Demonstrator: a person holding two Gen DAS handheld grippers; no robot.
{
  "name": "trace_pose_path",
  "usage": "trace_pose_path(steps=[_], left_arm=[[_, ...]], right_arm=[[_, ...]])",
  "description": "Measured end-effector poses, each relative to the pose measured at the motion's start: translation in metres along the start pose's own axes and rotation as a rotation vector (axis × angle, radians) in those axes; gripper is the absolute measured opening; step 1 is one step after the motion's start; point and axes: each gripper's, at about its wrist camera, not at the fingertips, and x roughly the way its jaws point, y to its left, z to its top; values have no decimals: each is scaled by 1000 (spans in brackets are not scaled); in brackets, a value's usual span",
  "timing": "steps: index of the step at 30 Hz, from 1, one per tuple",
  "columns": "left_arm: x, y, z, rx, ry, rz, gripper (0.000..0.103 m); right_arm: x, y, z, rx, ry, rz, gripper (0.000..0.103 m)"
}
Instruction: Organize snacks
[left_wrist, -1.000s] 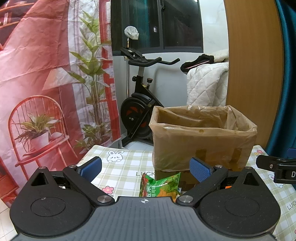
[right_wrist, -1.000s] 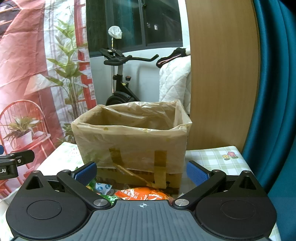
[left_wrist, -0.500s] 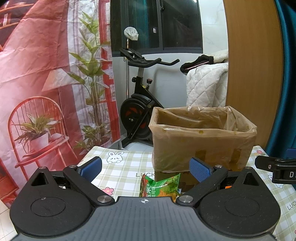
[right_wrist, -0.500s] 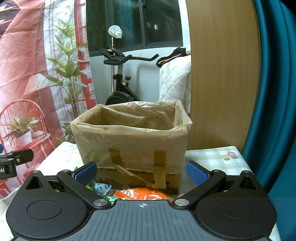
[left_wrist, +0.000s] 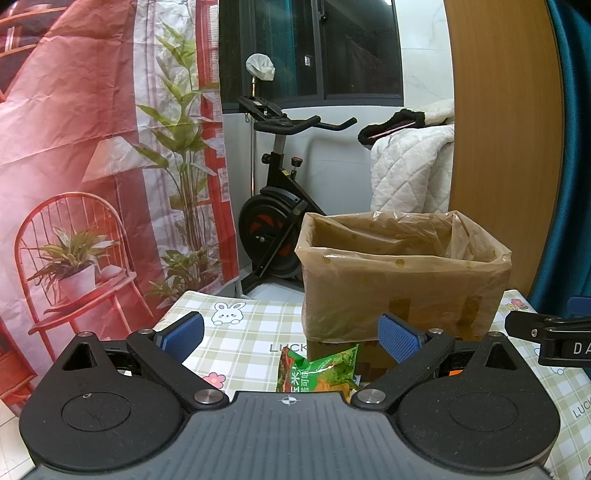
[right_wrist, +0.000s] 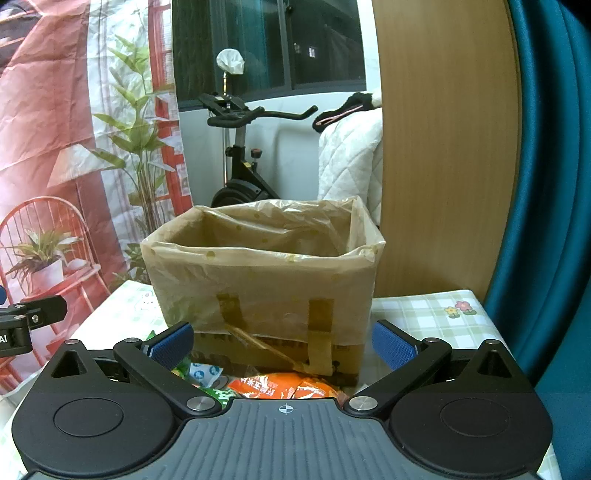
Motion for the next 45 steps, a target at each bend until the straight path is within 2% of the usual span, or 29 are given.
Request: trace_pose_path(steps=[39, 45], left_arm=[[2, 4, -5, -17, 4, -26, 99], [8, 10, -12, -23, -10, -13, 100]], right_arm=[[5, 0, -4, 0, 6, -1, 102], [9, -2, -23, 23, -21, 54, 103]])
